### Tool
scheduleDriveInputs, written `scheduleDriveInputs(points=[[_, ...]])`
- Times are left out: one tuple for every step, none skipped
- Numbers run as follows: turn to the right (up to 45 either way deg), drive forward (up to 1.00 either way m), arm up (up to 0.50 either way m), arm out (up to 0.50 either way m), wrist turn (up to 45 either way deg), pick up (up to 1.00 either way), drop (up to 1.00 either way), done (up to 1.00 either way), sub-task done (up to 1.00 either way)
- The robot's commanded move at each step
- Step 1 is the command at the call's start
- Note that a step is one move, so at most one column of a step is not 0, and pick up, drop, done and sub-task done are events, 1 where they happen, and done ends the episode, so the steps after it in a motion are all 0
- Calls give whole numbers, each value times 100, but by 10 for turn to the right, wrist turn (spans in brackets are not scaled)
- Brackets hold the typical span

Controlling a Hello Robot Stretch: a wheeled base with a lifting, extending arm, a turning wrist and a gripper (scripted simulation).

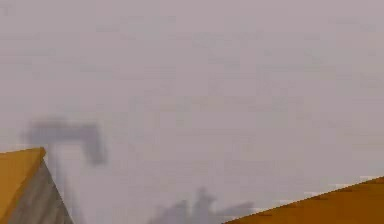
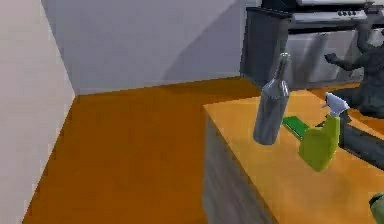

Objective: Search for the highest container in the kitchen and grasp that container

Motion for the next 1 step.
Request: scheduleDriveInputs(points=[[390, 0, 0, 0, 0, 0, 0, 0, 0]])
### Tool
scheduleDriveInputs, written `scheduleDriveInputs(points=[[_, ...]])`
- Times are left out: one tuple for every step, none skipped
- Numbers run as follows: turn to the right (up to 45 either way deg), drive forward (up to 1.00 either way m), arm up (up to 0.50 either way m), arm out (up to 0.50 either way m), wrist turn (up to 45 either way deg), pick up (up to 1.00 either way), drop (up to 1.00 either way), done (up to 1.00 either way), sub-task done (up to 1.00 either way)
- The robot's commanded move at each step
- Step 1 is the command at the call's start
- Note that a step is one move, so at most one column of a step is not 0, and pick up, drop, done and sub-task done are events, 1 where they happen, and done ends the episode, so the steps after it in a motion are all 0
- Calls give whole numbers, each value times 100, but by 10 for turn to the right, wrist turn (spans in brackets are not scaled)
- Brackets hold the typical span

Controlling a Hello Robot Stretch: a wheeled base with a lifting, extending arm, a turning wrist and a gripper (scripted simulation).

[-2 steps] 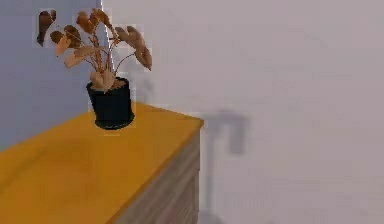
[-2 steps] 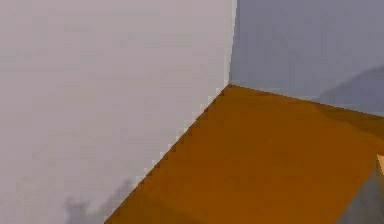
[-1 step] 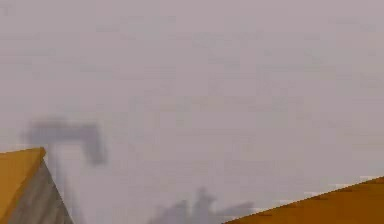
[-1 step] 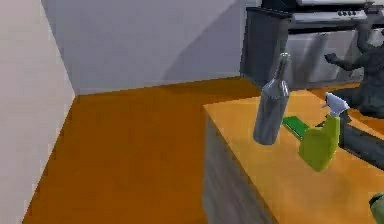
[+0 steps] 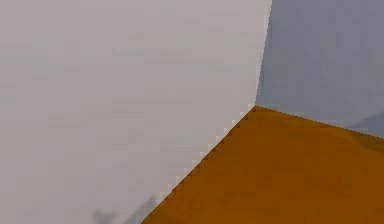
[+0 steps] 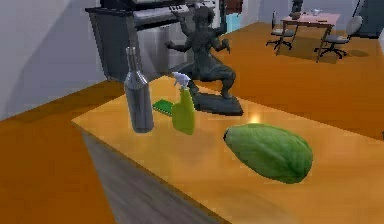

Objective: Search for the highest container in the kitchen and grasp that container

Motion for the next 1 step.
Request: scheduleDriveInputs(points=[[30, 0, 0, 0, 0, 0, 0, 0, 0]])
